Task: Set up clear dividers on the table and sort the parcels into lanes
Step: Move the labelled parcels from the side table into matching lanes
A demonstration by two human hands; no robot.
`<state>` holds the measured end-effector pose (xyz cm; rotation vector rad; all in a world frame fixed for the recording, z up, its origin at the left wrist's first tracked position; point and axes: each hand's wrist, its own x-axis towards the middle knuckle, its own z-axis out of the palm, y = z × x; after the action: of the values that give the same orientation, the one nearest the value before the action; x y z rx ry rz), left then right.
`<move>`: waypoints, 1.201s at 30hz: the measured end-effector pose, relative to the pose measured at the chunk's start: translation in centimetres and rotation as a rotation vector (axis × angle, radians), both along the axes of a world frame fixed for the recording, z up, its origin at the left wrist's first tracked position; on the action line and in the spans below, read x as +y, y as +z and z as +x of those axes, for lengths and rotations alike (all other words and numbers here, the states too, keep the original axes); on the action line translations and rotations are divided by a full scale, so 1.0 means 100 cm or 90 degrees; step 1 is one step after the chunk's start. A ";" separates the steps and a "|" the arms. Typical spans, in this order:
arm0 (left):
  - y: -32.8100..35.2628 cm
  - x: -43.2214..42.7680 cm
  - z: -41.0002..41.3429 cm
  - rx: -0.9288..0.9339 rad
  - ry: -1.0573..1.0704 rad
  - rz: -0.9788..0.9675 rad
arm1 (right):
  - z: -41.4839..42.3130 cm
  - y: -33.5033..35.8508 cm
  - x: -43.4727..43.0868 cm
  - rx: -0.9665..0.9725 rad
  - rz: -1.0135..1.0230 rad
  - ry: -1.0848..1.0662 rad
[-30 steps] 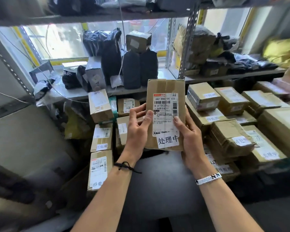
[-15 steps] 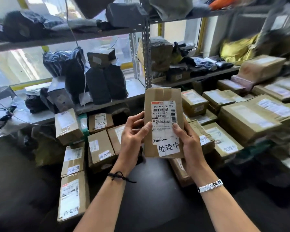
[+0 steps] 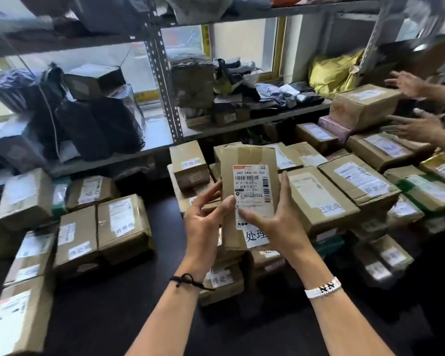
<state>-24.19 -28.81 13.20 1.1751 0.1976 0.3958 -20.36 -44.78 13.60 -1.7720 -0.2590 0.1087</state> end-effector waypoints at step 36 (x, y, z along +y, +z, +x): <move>-0.084 0.009 0.066 0.204 0.034 0.972 | 0.125 -0.049 0.012 0.061 -0.575 0.045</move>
<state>-17.60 -27.92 4.76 2.7479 0.1928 0.3821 -7.83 -43.54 8.74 -2.6434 -0.2144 0.4097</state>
